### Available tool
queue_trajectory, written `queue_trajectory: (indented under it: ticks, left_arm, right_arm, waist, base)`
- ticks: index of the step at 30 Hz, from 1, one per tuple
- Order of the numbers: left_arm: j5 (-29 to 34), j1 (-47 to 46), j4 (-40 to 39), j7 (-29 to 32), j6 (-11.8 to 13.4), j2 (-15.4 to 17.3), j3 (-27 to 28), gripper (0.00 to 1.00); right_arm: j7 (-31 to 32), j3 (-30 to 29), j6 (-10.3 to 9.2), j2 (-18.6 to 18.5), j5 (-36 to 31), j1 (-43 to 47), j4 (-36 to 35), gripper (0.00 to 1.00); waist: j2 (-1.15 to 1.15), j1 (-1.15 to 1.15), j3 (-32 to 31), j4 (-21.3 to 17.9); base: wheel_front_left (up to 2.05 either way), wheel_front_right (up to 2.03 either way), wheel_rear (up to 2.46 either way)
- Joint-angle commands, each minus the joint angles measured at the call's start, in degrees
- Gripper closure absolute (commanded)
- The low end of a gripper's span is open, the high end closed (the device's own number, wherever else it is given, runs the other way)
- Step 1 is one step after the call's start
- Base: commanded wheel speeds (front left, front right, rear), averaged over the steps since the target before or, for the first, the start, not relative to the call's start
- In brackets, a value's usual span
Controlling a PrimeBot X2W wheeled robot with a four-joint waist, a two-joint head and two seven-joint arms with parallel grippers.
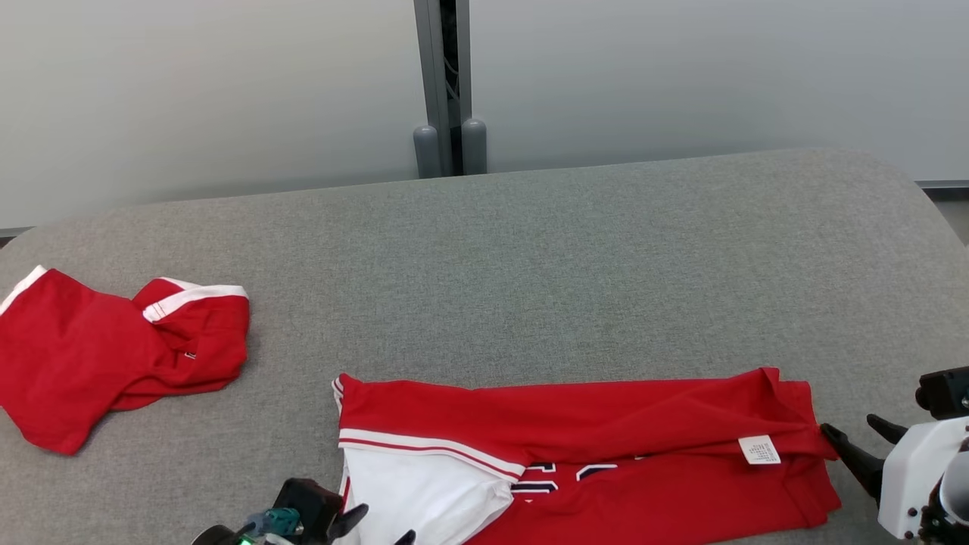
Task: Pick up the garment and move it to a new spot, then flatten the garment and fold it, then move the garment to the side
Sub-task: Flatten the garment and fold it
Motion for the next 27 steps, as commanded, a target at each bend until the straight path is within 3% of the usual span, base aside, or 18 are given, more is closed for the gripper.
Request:
queue_trajectory:
  ticks: [1,9,14,18,22,23,27]
  left_arm:
    - [-0.6,0.04,-0.56,-0.12,0.3,0.56,0.8,0.0]
    - [-1.55,-3.39,-2.07,-5.51,4.67,-1.02,6.99,0.0]
    - [-1.6,-5.21,-1.08,-12.94,7.64,-4.18,10.95,0.0]
    - [-1.58,-6.29,0.83,-21.15,9.79,-7.81,13.86,0.0]
    - [-2.13,-5.98,3.22,-28.81,10.85,-11.3,16.23,0.0]
    - [-2.13,-5.98,3.22,-28.81,10.85,-11.3,16.23,0.0]
    - [-1.41,-4.88,6.2,-32.4,10.16,-14.21,17.41,0.0]
  right_arm:
    - [-0.4,-1.28,0.01,-0.11,-0.05,1.03,0.35,0.0]
    - [-5.26,-8.43,0.01,-0.28,-1.07,1.48,0.33,0.0]
    - [-14.08,-14.05,0.01,1.63,-5.4,2.08,-2.44,0.0]
    - [-17.11,-20.65,0.01,4.9,-10.89,3.23,-5.15,0.0]
    - [-17.35,-31.64,0.01,9.85,-18.37,7.07,-12.23,0.0]
    - [-17.35,-31.64,0.01,9.85,-18.37,7.07,-12.23,0.0]
    - [-17.28,-40.0,0.01,16.04,-25.86,13.29,-21.25,0.0]
  waist:
    - [0.0,0.0,-0.24,0.09]
    - [0.0,0.0,-1.61,-0.32]
    - [0.0,0.0,-1.98,-1.43]
    - [0.0,0.0,-1.98,-2.66]
    - [0.0,0.0,-1.91,-3.43]
    - [0.0,0.0,-1.91,-3.43]
    - [0.0,0.0,-1.79,-3.95]
  base:
    - [0.0,0.0,0.0]
    - [0.0,0.0,0.0]
    - [0.0,0.0,0.0]
    - [0.0,0.0,0.0]
    - [0.0,0.0,0.0]
    - [0.0,0.0,0.0]
    - [0.0,0.0,0.0]
